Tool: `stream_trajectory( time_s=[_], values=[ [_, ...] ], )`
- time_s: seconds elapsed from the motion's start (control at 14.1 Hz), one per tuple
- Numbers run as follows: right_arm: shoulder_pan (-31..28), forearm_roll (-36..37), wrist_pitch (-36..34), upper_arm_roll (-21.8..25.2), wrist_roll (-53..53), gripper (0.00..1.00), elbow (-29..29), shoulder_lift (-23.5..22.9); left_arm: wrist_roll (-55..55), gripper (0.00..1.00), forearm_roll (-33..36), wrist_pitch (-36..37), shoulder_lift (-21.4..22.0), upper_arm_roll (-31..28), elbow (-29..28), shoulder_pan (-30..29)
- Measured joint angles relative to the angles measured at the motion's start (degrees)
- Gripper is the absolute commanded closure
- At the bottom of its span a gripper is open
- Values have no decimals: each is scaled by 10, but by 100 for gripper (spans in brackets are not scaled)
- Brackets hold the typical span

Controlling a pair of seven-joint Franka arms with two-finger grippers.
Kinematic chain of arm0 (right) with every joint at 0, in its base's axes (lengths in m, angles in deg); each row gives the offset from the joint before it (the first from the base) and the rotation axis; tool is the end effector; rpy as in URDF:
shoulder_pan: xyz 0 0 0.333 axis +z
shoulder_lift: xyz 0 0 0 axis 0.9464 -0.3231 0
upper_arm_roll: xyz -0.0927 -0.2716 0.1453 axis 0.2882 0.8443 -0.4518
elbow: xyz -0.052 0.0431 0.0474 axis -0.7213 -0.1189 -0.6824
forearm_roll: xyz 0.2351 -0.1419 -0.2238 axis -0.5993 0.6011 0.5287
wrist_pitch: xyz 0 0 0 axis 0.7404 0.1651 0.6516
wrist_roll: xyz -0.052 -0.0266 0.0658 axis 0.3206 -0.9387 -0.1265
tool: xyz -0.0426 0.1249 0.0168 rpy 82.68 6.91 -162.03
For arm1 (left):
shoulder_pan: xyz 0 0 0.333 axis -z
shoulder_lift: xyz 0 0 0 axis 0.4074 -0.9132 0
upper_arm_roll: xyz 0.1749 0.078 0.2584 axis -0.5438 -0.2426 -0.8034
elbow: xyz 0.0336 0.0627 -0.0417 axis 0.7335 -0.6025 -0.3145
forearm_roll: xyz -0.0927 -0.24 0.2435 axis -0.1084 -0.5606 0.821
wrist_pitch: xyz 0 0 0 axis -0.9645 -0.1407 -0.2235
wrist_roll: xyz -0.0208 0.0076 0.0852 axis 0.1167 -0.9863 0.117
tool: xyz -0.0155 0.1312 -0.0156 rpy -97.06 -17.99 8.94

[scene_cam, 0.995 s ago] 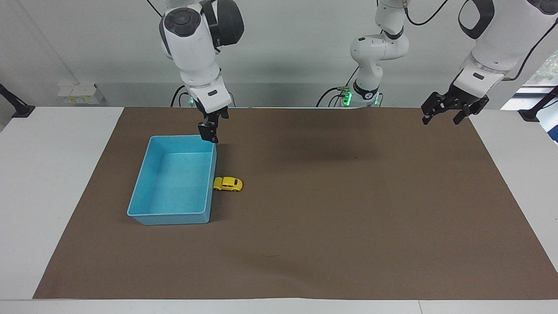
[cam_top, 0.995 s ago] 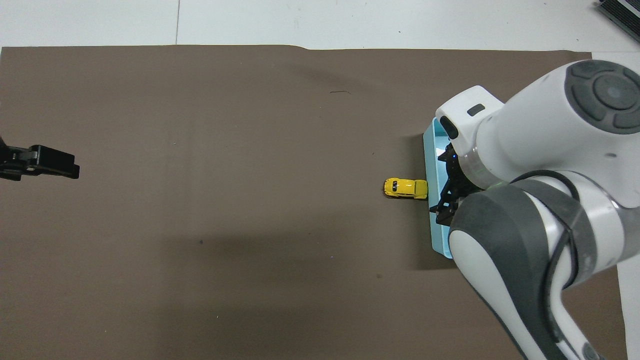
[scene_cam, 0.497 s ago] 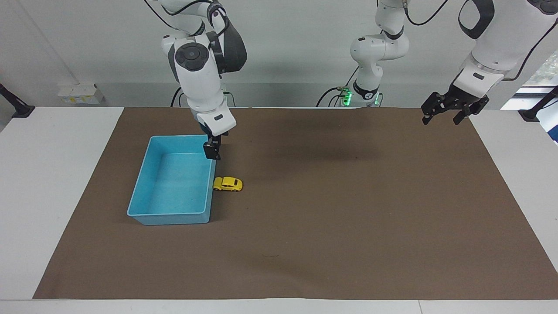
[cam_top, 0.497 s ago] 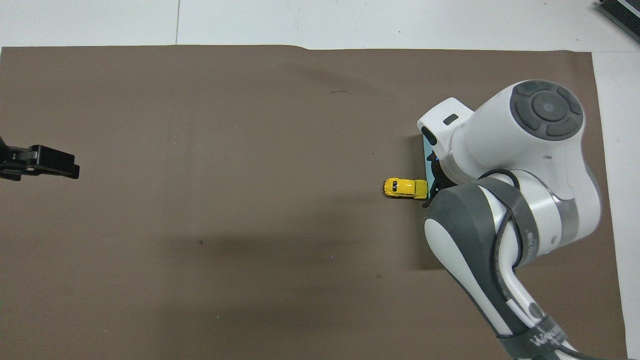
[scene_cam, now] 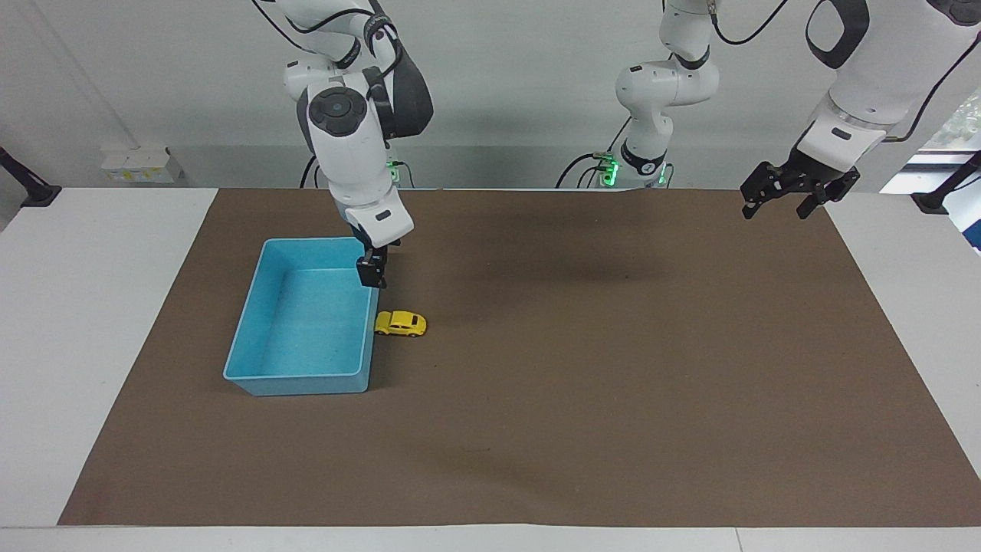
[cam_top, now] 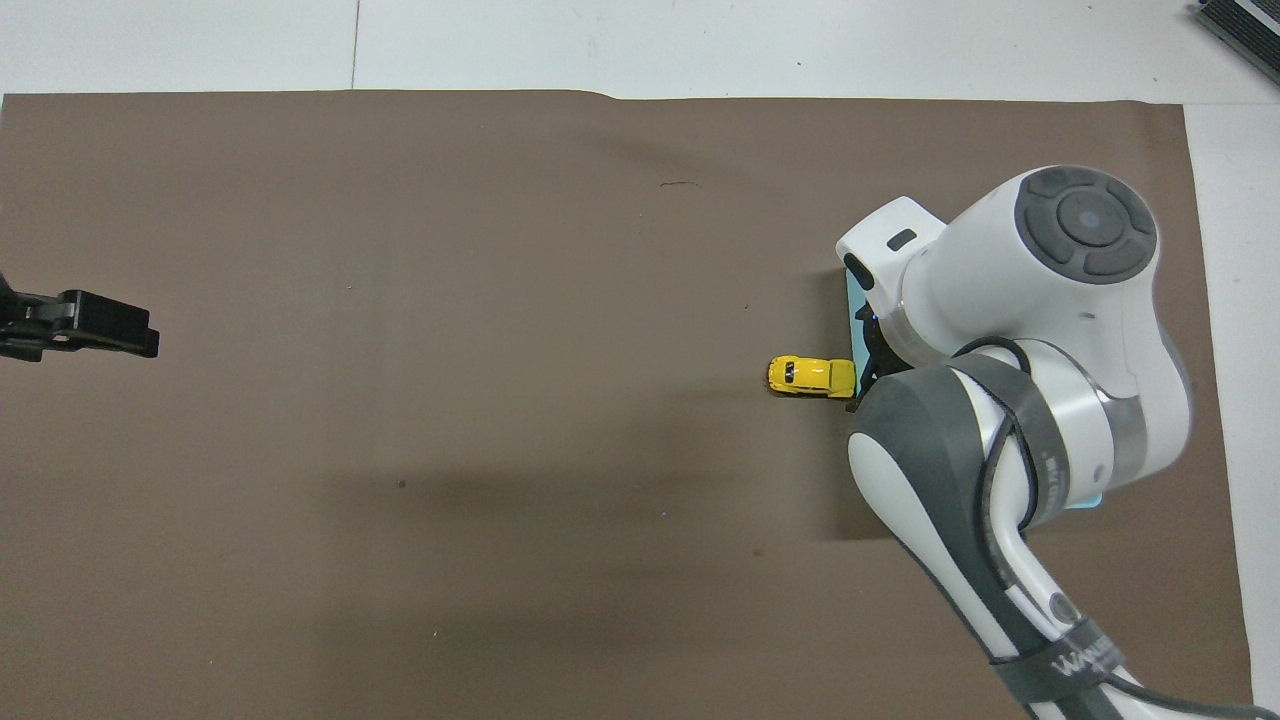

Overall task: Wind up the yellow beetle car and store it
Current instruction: 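Lower the right gripper beside the car at the bin's edge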

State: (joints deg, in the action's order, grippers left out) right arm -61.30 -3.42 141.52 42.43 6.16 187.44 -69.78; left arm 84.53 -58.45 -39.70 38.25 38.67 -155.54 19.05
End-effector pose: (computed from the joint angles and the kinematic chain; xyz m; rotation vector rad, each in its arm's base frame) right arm 0.5286 0.1623 0.4688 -2.3934 -1.9846 0.0557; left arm 0.5040 -0.0214 0.5952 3.1100 -0.0573 -0.0372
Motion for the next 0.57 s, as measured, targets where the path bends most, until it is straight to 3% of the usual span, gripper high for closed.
stream_trajectory(
  time_s=[0.57],
  values=[
    [3, 23, 56, -1, 0, 0, 32, -33, 0, 0, 0, 0, 0, 0, 0, 0]
  ],
)
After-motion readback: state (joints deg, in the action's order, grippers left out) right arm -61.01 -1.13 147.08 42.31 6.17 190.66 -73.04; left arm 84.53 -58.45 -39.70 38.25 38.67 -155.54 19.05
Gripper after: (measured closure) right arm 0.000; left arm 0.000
